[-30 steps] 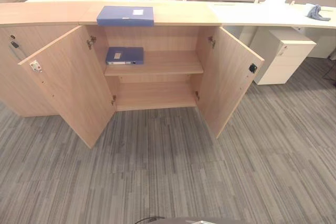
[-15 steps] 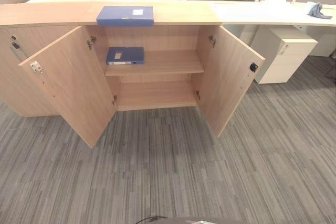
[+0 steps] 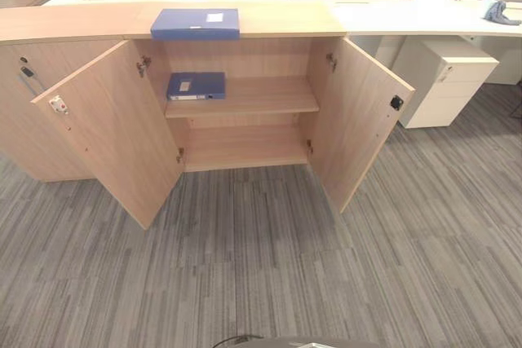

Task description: Put the empty folder in the office cabinet

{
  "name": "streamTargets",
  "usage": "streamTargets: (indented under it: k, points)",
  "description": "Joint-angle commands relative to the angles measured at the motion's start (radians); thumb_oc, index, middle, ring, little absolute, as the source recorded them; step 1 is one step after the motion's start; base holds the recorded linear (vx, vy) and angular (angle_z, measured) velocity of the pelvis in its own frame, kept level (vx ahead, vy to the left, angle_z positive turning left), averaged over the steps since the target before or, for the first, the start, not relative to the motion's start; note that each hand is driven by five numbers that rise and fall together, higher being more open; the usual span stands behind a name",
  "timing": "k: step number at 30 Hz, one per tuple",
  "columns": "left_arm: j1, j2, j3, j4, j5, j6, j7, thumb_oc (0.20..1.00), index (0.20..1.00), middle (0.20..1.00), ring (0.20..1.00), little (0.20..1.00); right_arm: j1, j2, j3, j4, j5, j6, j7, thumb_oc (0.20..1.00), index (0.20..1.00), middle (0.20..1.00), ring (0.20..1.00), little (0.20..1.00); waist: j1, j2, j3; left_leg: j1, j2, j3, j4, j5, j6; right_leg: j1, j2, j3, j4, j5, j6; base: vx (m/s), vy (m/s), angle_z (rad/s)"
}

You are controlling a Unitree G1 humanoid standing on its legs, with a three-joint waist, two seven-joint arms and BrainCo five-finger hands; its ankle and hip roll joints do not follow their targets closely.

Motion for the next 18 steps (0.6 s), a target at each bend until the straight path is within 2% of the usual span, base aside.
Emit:
streamTargets:
  k: [1, 9, 13, 14, 15, 16, 18]
  points:
    - [-0.02, -0.011, -0.016, 0.011, -0.021, -0.012, 0.007, 1.0, 1.0, 1.0, 1.0, 1.0, -0.053, -0.023, 0.02, 0.03, -0.043, 0.006, -0.011, 1.0, 1.0, 1.0, 1.0, 1.0, -0.014, -0.009, 0.012, 0.012, 0.027, 0.044, -0.009, -0.075, -0.063, 0.001, -0.044, -0.037, -0.02, -0.019, 0.044, 0.0, 0.0, 0.0]
    - [-0.023, -0.007, -0.015, -0.013, -0.042, -0.011, 0.012, 1.0, 1.0, 1.0, 1.0, 1.0, -0.061, -0.04, 0.031, 0.026, -0.069, 0.01, -0.012, 1.0, 1.0, 1.0, 1.0, 1.0, -0.008, -0.004, 0.033, 0.005, 0.032, 0.054, -0.009, -0.071, -0.064, -0.013, -0.045, -0.045, -0.008, -0.023, 0.045, 0.0, -0.004, 0.0]
    - [-0.028, -0.002, -0.015, -0.035, -0.07, -0.015, 0.02, 1.0, 1.0, 1.0, 1.0, 1.0, -0.069, -0.046, 0.045, 0.028, -0.098, 0.013, -0.013, 1.0, 1.0, 1.0, 1.0, 1.0, -0.001, -0.007, 0.055, -0.005, 0.041, 0.063, 0.018, -0.069, -0.063, -0.03, -0.05, -0.048, 0.043, -0.045, 0.036, -0.02, -0.062, -0.02]
    - [-0.029, 0.007, -0.012, -0.064, -0.098, -0.016, 0.025, 1.0, 1.0, 1.0, 1.0, 1.0, -0.078, -0.053, 0.048, 0.027, -0.101, 0.014, -0.016, 1.0, 1.0, 1.0, 1.0, 1.0, 0.005, -0.018, 0.082, -0.077, 0.049, 0.055, 0.149, -0.093, -0.069, -0.042, -0.055, -0.043, 0.072, -0.062, 0.019, -0.07, -0.114, -0.01]
    - [-0.029, 0.012, -0.013, -0.085, -0.109, -0.017, 0.027, 1.0, 1.0, 1.0, 1.0, 1.0, -0.081, -0.056, 0.048, 0.028, -0.101, 0.013, -0.016, 1.0, 1.0, 1.0, 1.0, 1.0, 0.01, -0.023, 0.093, -0.12, 0.055, 0.051, 0.219, -0.101, -0.074, -0.045, -0.054, -0.045, 0.079, -0.071, 0.007, -0.09, -0.2, 0.07]
    - [-0.032, 0.019, -0.018, -0.121, -0.128, -0.016, 0.029, 1.0, 1.0, 1.0, 1.0, 1.0, -0.087, -0.069, 0.052, 0.028, -0.104, 0.019, -0.016, 1.0, 1.0, 1.0, 1.0, 1.0, 0.027, -0.031, 0.123, -0.232, 0.07, 0.035, 0.399, -0.051, -0.081, -0.041, -0.054, -0.042, 0.09, -0.086, -0.022, -0.04, -0.128, 0.08]
    - [-0.032, 0.019, -0.018, -0.121, -0.128, -0.016, 0.029, 1.0, 1.0, 1.0, 1.0, 1.0, -0.087, -0.069, 0.052, 0.028, -0.104, 0.018, -0.016, 1.0, 1.0, 1.0, 1.0, 1.0, 0.025, -0.029, 0.121, -0.241, 0.073, 0.032, 0.409, -0.055, -0.082, -0.044, -0.051, -0.044, 0.091, -0.087, -0.023, -0.01, -0.065, 0.15]
